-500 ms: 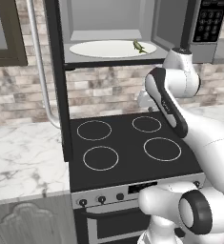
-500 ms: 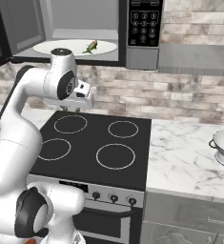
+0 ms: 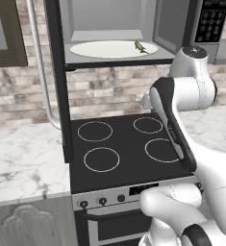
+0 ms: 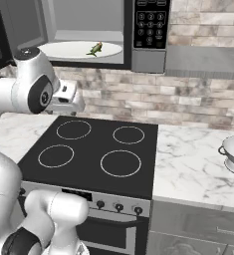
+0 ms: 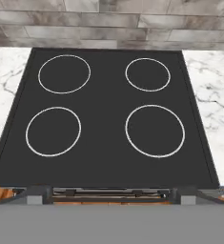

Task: Close the microwave door.

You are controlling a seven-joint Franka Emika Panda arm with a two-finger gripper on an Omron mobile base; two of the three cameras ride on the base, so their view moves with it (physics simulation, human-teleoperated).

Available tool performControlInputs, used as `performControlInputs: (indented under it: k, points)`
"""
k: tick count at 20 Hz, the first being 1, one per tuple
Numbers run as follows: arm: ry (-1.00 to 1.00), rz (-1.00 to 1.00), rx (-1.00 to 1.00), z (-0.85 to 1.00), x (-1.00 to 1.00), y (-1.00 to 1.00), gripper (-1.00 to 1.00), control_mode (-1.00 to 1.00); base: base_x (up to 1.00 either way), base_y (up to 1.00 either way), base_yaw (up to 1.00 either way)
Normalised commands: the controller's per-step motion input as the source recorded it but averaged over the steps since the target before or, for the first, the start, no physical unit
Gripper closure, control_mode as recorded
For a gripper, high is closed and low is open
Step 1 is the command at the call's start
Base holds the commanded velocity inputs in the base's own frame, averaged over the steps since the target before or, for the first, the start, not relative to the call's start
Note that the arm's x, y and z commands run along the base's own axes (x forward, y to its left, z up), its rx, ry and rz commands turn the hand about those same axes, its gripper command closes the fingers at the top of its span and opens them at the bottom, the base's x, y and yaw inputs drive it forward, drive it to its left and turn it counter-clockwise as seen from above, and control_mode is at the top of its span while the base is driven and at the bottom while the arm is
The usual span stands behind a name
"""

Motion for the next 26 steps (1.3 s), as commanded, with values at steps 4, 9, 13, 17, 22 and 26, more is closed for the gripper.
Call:
performControlInputs:
  k: [4, 9, 13, 17, 22, 26]
  points:
    - [-0.39, -0.31, -0.15, 0.71, -0.96, 0.38, -1.00, -1.00, 0.00, 0.00, 0.00]
    - [-0.32, -0.37, -0.13, 0.92, -1.00, 0.43, -1.00, -1.00, 0.00, 0.00, 0.00]
    - [-0.27, -0.34, -0.13, 0.72, -1.00, 0.24, -1.00, -1.00, 0.00, 0.00, 0.00]
    - [-0.14, -0.30, -0.16, 0.46, -1.00, 0.08, -1.00, -1.00, 0.00, 0.00, 0.00]
    - [-0.13, -0.23, -0.21, 0.18, -1.00, 0.59, -1.00, -1.00, 0.00, 0.00, 0.00]
    - [-0.38, -0.11, -0.19, 0.30, -1.00, 0.86, -1.00, -1.00, 0.00, 0.00, 0.00]
